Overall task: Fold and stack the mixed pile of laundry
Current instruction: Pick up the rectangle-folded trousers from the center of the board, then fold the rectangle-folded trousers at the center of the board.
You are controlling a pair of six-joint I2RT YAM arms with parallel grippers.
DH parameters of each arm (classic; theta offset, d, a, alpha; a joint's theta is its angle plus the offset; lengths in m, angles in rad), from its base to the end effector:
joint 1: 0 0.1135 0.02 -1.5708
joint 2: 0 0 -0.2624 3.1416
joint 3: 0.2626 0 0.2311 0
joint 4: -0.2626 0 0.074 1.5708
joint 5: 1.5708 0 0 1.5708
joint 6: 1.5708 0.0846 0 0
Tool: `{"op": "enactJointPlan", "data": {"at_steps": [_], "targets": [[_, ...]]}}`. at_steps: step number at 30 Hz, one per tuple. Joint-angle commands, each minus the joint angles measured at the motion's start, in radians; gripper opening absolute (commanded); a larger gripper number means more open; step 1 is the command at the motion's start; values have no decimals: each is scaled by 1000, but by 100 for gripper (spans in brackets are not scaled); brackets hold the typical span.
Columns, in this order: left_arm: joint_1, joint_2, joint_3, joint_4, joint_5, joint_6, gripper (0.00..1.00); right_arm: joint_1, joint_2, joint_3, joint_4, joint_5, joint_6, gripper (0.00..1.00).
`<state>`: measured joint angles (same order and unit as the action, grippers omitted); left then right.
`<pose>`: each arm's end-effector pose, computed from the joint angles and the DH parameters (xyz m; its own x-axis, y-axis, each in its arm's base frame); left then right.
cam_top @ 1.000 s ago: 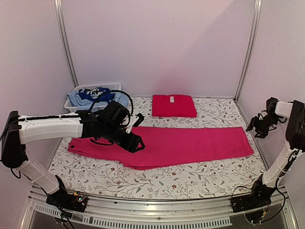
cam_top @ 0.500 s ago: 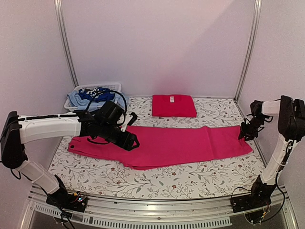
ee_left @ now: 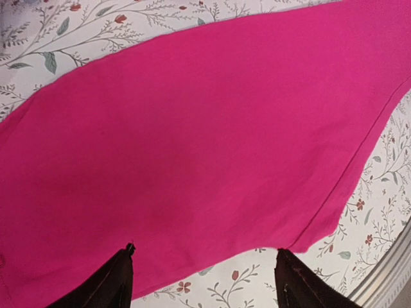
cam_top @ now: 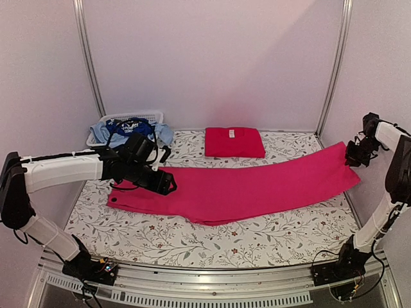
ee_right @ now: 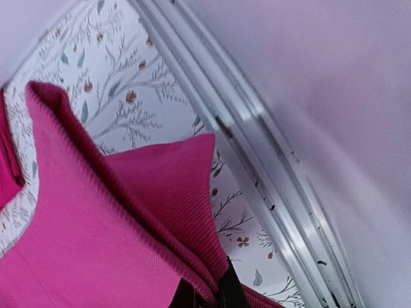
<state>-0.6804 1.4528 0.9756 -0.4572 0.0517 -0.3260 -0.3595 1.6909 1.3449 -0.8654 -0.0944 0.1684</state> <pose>0.2375 -0.1979 0.1974 -0.8011 0.2369 -0.5497 0.4176 0.8791 -0.2297 0.3186 -0.1112 0.2066 -0.8104 0.4828 -0.3319 0.4616 0.8750 0.1459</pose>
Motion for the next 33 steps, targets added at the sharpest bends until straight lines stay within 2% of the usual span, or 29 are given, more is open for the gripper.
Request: {"op": "enactJointPlan", "data": {"at_steps": [1,4,8,11,16,20,23,25,28,33], "targets": [[34,-9,-5,8,-9,4,76,-59,-51,97,-28,-54,9,0],[49,-4,0,6,-5,5,76,-11,-13,117,-52,-265,-10,0],[78,-13,0,7,9,-19,76,182,17,160,-58,-458,-7,0],[101,-26,-9,18,22,-44,77,333,53,163,28,-616,90,0],[136,-13,-11,16,22,-68,79,600,199,221,150,-677,221,0],[162,18,-9,13,17,-85,79,724,398,269,225,-694,252,0],[184,28,-24,40,40,-109,80,780,494,302,243,-718,264,0],[195,37,-37,52,47,-124,81,788,543,268,260,-705,255,0],[224,33,-72,70,37,-154,87,765,560,161,292,-689,250,0],[315,-18,-152,138,112,-214,88,677,499,-98,337,-625,205,0]]}}
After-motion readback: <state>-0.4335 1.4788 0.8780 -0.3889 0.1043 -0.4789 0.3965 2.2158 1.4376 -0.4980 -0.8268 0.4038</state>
